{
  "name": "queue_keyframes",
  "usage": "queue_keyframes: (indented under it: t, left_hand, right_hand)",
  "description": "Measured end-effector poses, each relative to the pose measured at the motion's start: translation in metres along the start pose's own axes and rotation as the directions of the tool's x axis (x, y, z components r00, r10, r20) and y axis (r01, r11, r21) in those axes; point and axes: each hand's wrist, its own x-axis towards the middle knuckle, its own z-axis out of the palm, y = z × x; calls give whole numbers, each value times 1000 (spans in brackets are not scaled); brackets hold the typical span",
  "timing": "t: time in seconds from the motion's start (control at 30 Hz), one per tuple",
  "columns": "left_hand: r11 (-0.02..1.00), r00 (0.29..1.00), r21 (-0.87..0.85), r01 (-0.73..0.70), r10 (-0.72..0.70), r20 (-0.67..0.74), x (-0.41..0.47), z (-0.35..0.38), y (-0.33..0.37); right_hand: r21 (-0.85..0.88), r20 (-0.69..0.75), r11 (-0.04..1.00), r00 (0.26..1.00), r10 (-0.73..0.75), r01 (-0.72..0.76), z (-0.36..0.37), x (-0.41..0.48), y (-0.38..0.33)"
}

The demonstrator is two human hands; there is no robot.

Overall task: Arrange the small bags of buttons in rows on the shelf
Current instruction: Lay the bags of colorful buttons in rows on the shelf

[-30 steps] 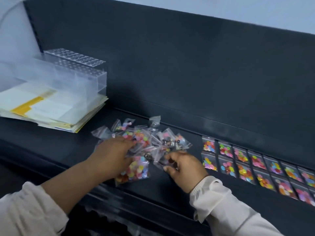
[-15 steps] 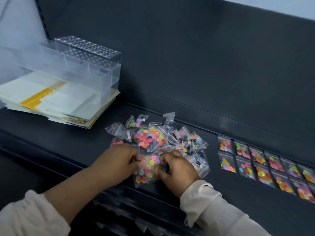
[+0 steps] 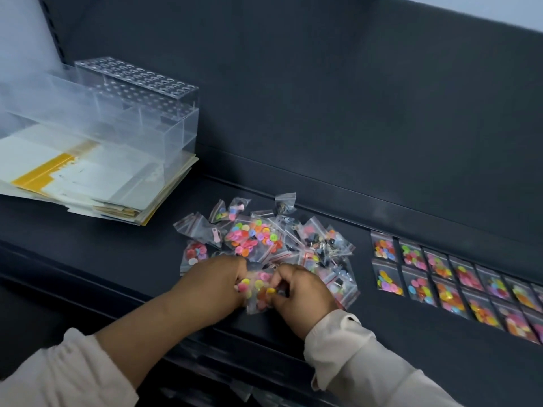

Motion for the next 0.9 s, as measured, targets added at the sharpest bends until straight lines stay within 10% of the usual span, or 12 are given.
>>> queue_keyframes:
  t: [0.23, 0.53, 0.9]
  left_hand:
    - [854, 986, -496, 158, -159, 39, 9, -10, 2]
    - [439, 935, -829, 348, -223, 274, 17, -9, 49]
    - [580, 968, -775, 249, -135, 210, 28, 32, 141]
  right_hand:
    - [430, -110, 899, 984, 143, -83, -12, 0, 1]
    - [846, 216, 396, 909, 356, -356, -57, -30, 6]
    - [755, 76, 513, 831, 552, -410, -115, -80, 105]
